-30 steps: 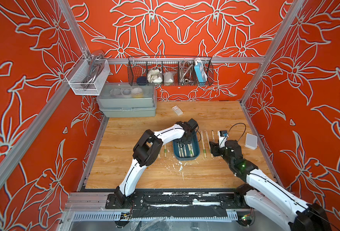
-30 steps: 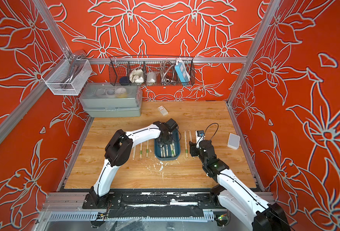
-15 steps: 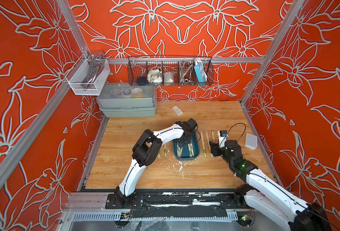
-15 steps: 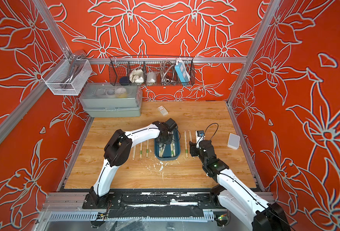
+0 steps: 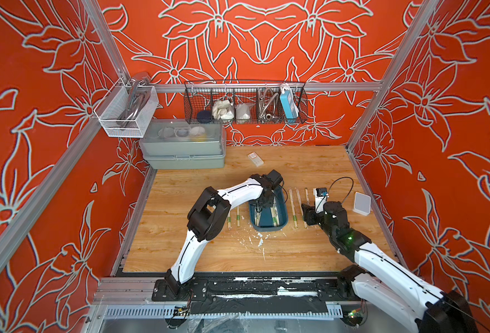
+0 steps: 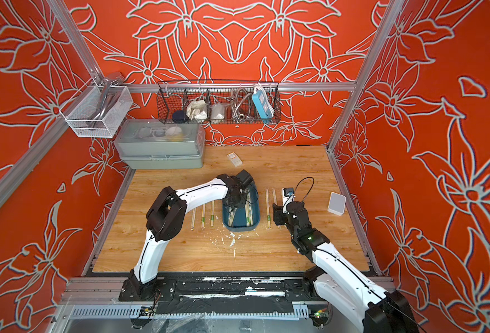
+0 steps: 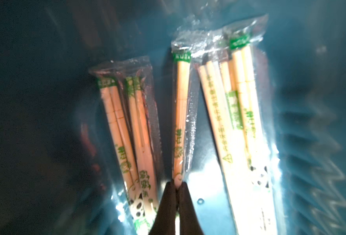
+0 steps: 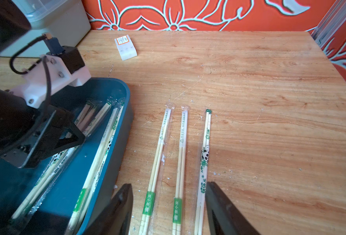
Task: Take the paired disposable chopsticks out of the storage box
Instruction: Pick up the paired disposable chopsticks from the storage box.
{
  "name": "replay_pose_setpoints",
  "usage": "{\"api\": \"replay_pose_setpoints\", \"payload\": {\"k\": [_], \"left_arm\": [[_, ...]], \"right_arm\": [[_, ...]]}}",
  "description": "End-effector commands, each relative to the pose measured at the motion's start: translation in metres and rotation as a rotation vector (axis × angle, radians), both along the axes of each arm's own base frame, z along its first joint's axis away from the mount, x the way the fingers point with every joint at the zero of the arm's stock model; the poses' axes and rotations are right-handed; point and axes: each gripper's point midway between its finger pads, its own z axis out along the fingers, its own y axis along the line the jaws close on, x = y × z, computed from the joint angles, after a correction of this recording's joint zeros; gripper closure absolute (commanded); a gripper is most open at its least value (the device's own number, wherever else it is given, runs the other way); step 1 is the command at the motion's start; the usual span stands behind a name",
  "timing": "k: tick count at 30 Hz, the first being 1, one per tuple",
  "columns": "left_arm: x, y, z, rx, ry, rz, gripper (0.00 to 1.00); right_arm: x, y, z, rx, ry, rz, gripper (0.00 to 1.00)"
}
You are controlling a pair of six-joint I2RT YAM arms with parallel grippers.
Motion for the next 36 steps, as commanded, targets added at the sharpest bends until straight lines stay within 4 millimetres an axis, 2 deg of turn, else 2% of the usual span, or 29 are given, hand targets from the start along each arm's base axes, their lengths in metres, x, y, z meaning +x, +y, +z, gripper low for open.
{"api": "replay_pose_setpoints", "payload": {"k": [1, 7, 13, 18, 23, 28, 31, 36], "left_arm": [[-0.002, 0.006, 0.029, -0.02, -0.026, -0.003, 0.98], [-0.006, 0.009, 0.056, -0.056, -0.062, -0.003, 0.98], [-0.014, 0.019, 0.091, -0.09, -0.103, -0.007, 0.97], [-0.019, 0.048, 0.116, -0.103, -0.144, 0.022, 0.97], [-0.023, 0.091, 0.131, -0.107, -0.171, 0.078, 0.96], [-0.026, 0.138, 0.129, -0.083, -0.184, 0.144, 0.95], [-0.028, 0.168, 0.116, -0.063, -0.166, 0.198, 0.94], [-0.027, 0.214, 0.082, -0.009, -0.136, 0.271, 0.94]], "right_arm": [[0.005, 0.001, 0.014, 0.01, -0.031, -0.015, 0.39], [0.005, 0.001, 0.013, 0.005, -0.028, -0.014, 0.39], [0.004, 0.006, 0.016, 0.019, -0.043, 0.016, 0.38], [0.0, 0.019, 0.022, 0.061, -0.074, 0.096, 0.31], [-0.001, 0.018, 0.021, 0.066, -0.082, 0.093, 0.31], [0.002, 0.02, 0.016, 0.064, -0.06, 0.093, 0.31], [0.003, 0.023, 0.013, 0.066, -0.047, 0.098, 0.31], [0.004, 0.025, 0.012, 0.075, -0.039, 0.107, 0.31]]}}
